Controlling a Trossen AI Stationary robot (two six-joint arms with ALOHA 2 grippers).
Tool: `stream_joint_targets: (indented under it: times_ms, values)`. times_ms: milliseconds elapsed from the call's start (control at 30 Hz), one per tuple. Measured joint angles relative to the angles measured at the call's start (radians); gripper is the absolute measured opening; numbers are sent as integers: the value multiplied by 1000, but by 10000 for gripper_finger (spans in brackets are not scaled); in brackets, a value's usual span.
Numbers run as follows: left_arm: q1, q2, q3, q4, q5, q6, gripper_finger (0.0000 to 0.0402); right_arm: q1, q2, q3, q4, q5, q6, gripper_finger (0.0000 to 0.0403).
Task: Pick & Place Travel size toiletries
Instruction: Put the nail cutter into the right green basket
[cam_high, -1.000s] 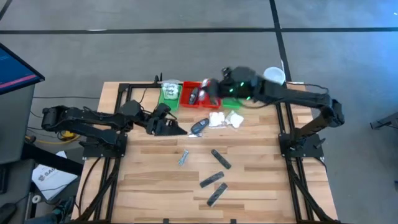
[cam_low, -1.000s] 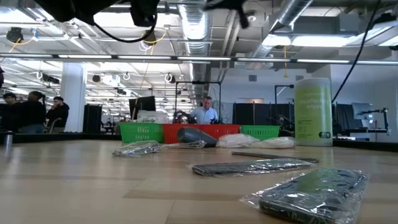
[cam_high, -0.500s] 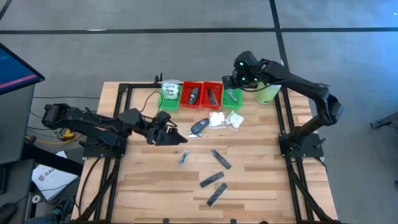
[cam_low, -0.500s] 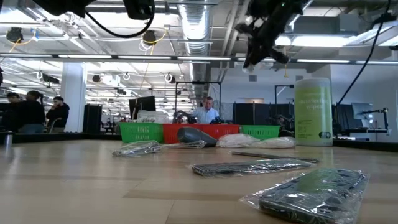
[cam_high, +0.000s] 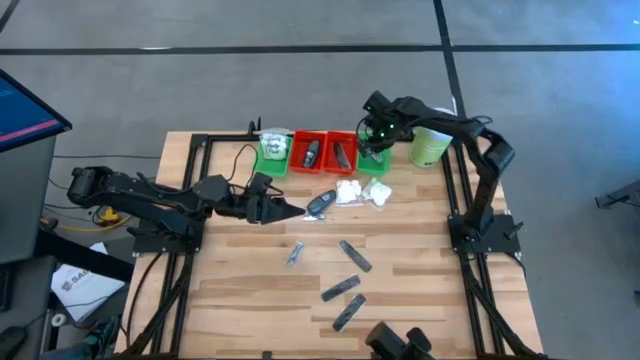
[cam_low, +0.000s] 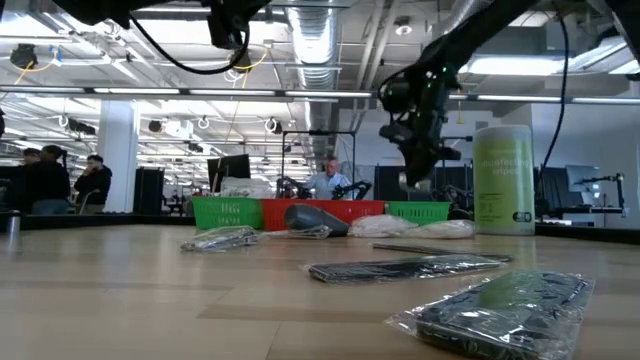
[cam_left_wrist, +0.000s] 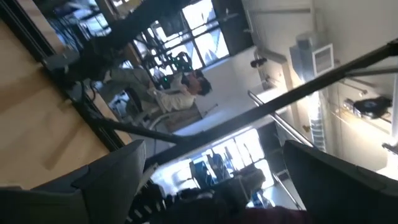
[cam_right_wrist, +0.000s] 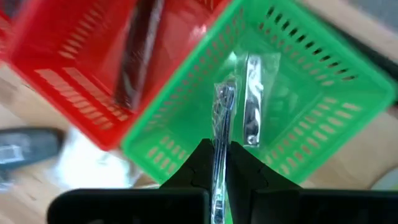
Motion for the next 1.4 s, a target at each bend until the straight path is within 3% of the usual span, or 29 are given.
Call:
stream_joint_targets:
  times_ms: [167,667,867,1200,1400]
  values:
    - [0,0,0,0,-66,15,374,2,57,0,15,13,31,11]
    - [2,0,0,-2,-96,18,374,9,158,0,85,83,83,21]
    - [2,0,0,-5,-96,18,374,6,155,0,90,78,58,65]
    - [2,0,0,-45,-96,24,374,5,139,0,59,114,49,182]
    - [2,0,0,-45,-101,26,374,-22,138,0,45,193,49,188]
